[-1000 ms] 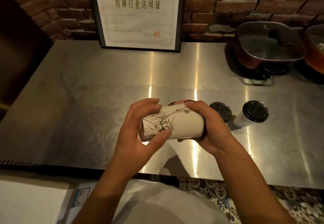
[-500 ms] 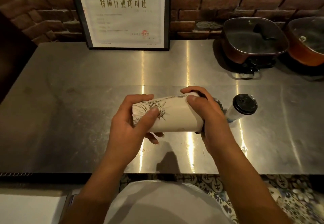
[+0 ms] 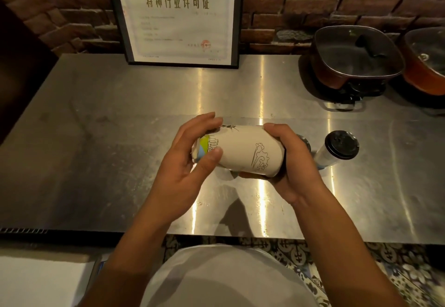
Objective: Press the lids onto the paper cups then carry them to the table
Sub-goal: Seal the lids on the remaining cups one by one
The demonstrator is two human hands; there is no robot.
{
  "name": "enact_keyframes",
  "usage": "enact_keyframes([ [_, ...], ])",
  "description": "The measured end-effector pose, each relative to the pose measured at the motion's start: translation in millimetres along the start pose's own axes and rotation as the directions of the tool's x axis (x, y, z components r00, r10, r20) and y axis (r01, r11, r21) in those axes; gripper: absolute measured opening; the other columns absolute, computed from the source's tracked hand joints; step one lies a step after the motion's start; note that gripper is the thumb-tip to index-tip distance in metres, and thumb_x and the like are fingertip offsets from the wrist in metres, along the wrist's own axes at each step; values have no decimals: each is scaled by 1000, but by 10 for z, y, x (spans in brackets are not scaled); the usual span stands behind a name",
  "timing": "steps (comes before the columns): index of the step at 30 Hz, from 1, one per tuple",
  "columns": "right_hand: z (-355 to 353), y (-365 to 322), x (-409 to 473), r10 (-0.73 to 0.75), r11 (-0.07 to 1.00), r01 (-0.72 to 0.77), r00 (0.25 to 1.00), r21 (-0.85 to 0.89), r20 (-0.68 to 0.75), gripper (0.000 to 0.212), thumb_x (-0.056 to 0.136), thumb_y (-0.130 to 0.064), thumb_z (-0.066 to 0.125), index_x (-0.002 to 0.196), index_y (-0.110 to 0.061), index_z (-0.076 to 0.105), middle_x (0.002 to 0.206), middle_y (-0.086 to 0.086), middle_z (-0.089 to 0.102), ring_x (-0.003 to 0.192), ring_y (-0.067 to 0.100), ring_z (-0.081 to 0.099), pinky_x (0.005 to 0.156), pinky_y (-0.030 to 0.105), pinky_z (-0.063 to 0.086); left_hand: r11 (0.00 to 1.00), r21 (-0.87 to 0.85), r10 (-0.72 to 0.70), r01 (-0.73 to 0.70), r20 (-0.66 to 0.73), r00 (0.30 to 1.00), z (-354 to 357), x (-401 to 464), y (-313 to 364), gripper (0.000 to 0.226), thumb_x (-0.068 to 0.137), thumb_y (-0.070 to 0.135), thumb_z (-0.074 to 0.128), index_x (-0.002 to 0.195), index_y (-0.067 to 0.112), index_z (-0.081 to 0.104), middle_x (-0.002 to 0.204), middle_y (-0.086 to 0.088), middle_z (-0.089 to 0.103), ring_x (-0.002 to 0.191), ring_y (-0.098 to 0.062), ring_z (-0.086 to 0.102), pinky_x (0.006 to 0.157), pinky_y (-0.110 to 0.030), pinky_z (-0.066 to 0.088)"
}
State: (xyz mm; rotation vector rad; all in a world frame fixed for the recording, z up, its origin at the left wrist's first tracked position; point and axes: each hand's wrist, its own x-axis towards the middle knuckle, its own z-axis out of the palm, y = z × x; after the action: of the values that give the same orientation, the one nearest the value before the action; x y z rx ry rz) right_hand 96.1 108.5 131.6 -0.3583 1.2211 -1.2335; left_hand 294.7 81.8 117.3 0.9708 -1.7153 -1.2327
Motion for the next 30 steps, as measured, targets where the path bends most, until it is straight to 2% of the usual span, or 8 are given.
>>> enact_keyframes([
  [4, -4, 143, 14, -97, 991, 97, 995, -90, 2, 25, 94, -35, 62, 107, -14, 68, 100, 11, 71, 92, 33, 71, 68, 47, 61, 991, -61, -121, 121, 13, 993, -57, -37, -61, 30, 97, 43, 61, 125, 48, 53, 124, 22, 59, 112, -19, 67, 81, -38, 64],
  [7, 11, 250, 3, -337, 891, 345, 938, -295, 82, 41, 82, -45, 63, 121, -30, 60, 115, -3, 66, 98, 14, 69, 65, 24, 57, 955, -66, -286, 288, 40, 957, -102, -32, -72, 33, 99, 49, 44, 129, 36, 47, 114, -4, 62, 71, -31, 73, 56, -40, 62],
  [11, -23, 328, 25, -498, 760, 535, 844, -368, 198, 48, 80, -49, 64, 125, -34, 56, 122, -11, 64, 108, 10, 66, 79, 29, 60, 918, 21, -396, 396, 92, 914, -185, 19, -55, 42, 99, 58, 35, 124, 28, 51, 103, -13, 66, 60, -31, 69, 49, -38, 58],
  [14, -46, 295, 49, -398, 846, 421, 907, -328, 137, 43, 79, -46, 66, 121, -34, 61, 120, -3, 67, 103, 16, 69, 73, 33, 61, 942, -28, -333, 336, 71, 940, -196, 16, -33, 34, 99, 53, 54, 122, 29, 56, 106, 5, 71, 86, -20, 75, 65, -32, 61],
  [17, -40, 234, 62, -132, 978, 139, 990, -158, 51, 31, 88, -40, 64, 113, -22, 69, 112, 14, 70, 98, 29, 70, 72, 45, 57, 973, -79, -210, 218, 99, 973, -181, -21, -24, 34, 92, 28, 72, 123, 30, 57, 113, 20, 66, 111, -9, 67, 78, -23, 59],
  [22, -27, 214, 9, 33, 999, -32, 998, -20, 54, 23, 95, -35, 63, 103, -14, 70, 101, 14, 72, 92, 30, 72, 65, 43, 62, 980, -104, -165, 168, 33, 986, -98, -92, -49, 31, 91, 30, 70, 119, 31, 57, 112, 23, 67, 111, -11, 69, 76, -22, 60],
  [26, -20, 374, -24, -278, 927, 277, 960, -252, 30, 46, 81, -48, 62, 120, -24, 63, 118, 10, 68, 100, 22, 67, 63, 27, 56, 943, -156, -298, 294, -7, 954, -41, -100, -93, 30, 100, 43, 52, 124, 25, 53, 106, 3, 70, 75, -32, 75, 56, -37, 63],
  [30, -55, 508, -31, -551, 717, 572, 815, -398, 178, 49, 83, -46, 62, 128, -26, 57, 121, 6, 66, 110, 23, 66, 87, 45, 60, 878, -153, -453, 454, 42, 891, -81, -112, -120, 38, 105, 46, 37, 122, 17, 55, 99, -20, 67, 57, -38, 66, 47, -39, 58],
])
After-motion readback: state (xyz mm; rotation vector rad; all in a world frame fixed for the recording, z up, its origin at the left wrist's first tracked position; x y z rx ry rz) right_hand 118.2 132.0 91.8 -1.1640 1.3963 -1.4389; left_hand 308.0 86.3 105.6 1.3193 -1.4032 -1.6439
